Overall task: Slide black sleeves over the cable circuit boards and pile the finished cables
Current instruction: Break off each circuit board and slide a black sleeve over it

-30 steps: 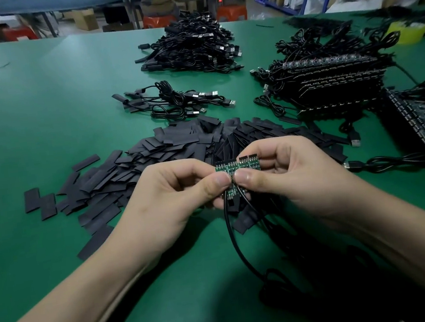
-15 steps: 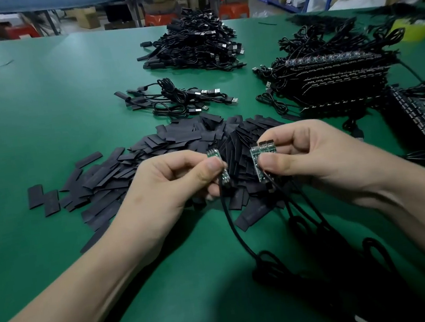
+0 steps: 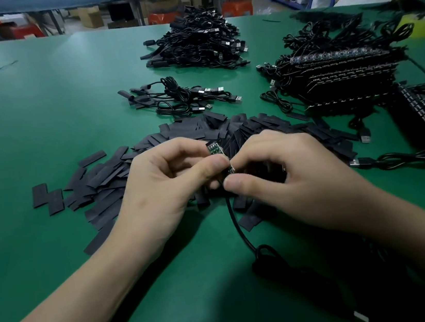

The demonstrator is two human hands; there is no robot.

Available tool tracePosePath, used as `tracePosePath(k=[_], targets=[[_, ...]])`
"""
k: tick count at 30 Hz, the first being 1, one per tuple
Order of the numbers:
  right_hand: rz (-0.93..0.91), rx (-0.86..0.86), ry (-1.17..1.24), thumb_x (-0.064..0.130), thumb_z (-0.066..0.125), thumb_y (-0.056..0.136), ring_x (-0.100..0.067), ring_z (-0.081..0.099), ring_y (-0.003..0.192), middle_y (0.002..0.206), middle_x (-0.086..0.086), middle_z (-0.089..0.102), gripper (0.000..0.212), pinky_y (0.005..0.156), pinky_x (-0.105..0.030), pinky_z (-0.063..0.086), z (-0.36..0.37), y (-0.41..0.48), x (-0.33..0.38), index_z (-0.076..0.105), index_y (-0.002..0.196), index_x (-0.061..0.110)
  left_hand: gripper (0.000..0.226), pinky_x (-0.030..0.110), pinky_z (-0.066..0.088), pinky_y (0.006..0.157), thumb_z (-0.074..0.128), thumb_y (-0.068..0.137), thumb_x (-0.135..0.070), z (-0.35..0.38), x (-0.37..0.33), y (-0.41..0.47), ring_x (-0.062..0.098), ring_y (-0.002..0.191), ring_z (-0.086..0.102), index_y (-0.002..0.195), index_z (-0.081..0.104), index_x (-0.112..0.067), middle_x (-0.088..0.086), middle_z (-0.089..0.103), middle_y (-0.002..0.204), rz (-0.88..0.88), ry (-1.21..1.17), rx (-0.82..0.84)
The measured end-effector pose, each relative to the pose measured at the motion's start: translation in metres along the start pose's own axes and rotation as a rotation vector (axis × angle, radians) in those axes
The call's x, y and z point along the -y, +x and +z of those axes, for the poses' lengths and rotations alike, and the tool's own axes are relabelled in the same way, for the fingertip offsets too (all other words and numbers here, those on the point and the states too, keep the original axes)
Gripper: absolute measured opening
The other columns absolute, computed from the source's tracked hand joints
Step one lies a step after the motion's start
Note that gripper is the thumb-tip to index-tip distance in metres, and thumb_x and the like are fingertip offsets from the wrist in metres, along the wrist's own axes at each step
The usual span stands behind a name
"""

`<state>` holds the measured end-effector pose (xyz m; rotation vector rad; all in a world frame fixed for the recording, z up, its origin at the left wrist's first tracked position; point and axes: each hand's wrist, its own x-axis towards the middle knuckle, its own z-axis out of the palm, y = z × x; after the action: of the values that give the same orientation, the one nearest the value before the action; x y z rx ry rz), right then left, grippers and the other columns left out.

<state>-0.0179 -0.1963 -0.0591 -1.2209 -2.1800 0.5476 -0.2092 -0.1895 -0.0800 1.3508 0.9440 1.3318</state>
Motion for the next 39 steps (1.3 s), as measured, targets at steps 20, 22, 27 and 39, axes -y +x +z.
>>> tracePosePath(k=[20, 22, 27, 39], targets=[[0.211, 0.074, 0.85, 0.04, 0.057, 0.093, -0.003, 0.029, 0.029, 0.047, 0.008, 0.041, 0.026, 0.032, -0.011, 0.021, -0.077, 0.007, -0.001, 0.065, 0.081, 0.019, 0.043, 0.022, 0.043, 0.092, 0.066, 0.075, -0.04, -0.043, -0.003, 0.011, 0.004, 0.103, 0.054, 0.118, 0.057, -0.036, -0.022, 0.055, 0.105, 0.276, 1.106, 0.458], [0.234, 0.099, 0.555, 0.048, 0.061, 0.086, -0.007, 0.033, 0.035, 0.048, 0.005, 0.045, 0.031, 0.034, -0.014, 0.025, -0.068, 0.007, 0.001, 0.07, 0.079, 0.019, 0.04, 0.026, 0.047, 0.089, 0.066, 0.076, -0.04, -0.043, -0.002, 0.012, 0.004, 0.1, 0.056, 0.115, 0.056, -0.037, -0.022, 0.057, 0.102, 0.294, 1.117, 0.434], [0.181, 0.06, -0.035, 0.057, 0.053, 0.088, -0.003, 0.041, 0.048, 0.055, 0.008, 0.053, 0.036, 0.047, -0.022, 0.031, -0.024, 0.01, 0.0, 0.07, 0.079, 0.027, 0.026, 0.036, 0.054, 0.082, 0.069, 0.082, -0.035, -0.042, -0.002, 0.015, 0.009, 0.09, 0.064, 0.107, 0.065, -0.034, -0.014, 0.066, 0.094, 0.379, 1.073, 0.386], [0.214, 0.007, 0.387, 0.059, 0.07, 0.074, -0.011, 0.043, 0.06, 0.063, -0.008, 0.062, 0.04, 0.062, -0.034, 0.031, 0.006, 0.006, -0.01, 0.074, 0.088, 0.022, 0.015, 0.033, 0.056, 0.075, 0.072, 0.091, -0.021, -0.024, 0.002, 0.006, 0.012, 0.083, 0.071, 0.101, 0.062, -0.025, -0.009, 0.072, 0.088, 0.333, 0.562, 0.148]])
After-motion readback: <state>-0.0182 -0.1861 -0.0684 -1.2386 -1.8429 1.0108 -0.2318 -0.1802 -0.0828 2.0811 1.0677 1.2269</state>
